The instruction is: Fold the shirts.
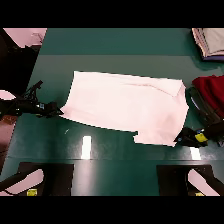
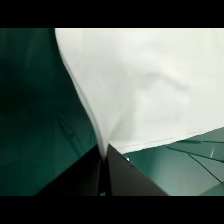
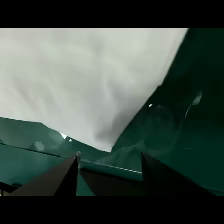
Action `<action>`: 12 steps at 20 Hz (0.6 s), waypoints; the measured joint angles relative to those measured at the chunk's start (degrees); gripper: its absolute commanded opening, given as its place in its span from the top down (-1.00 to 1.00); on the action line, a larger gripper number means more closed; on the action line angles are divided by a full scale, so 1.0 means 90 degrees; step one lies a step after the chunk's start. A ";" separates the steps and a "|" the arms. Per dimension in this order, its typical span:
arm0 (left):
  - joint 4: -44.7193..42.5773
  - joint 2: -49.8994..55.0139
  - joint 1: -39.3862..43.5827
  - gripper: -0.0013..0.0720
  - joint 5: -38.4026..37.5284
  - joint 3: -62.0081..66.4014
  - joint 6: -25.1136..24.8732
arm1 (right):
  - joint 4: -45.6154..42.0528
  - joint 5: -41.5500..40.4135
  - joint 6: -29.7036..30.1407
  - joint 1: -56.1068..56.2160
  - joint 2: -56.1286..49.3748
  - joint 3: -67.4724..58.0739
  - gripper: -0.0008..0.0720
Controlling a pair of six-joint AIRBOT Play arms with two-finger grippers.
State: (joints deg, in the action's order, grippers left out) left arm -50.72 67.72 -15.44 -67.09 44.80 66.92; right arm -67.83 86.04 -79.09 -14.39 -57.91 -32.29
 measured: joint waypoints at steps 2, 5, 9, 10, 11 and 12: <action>0.0000 -0.0007 0.0000 0.90 0.0000 0.0000 0.0002 | 0.0163 -0.0153 0.0046 0.0005 0.0000 0.0253 -0.19; 0.0000 -0.0010 0.0000 0.90 -0.0002 0.0000 0.0002 | 0.0311 -0.0333 0.0126 0.0078 0.0002 0.0401 0.50; -0.0007 -0.0010 0.0000 0.90 -0.0078 0.0000 0.0007 | 0.0374 -0.0384 0.0240 0.0398 0.0002 0.0253 0.95; -0.0044 -0.0022 0.0000 0.90 -0.0143 0.0002 0.0007 | 0.0350 -0.0335 0.0257 0.0510 0.0002 0.0153 0.95; -0.0112 -0.0049 0.0000 0.90 -0.0226 0.0002 0.0012 | 0.0294 -0.0240 0.0265 0.0622 0.0002 0.0041 0.95; -0.0231 -0.0109 0.0000 0.90 -0.0313 0.0002 0.0027 | 0.0155 -0.0112 0.0279 0.0743 0.0002 -0.0102 0.95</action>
State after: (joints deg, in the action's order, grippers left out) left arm -52.80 66.74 -15.44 -69.91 44.82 67.16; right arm -66.43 85.03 -76.58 -7.70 -57.89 -33.21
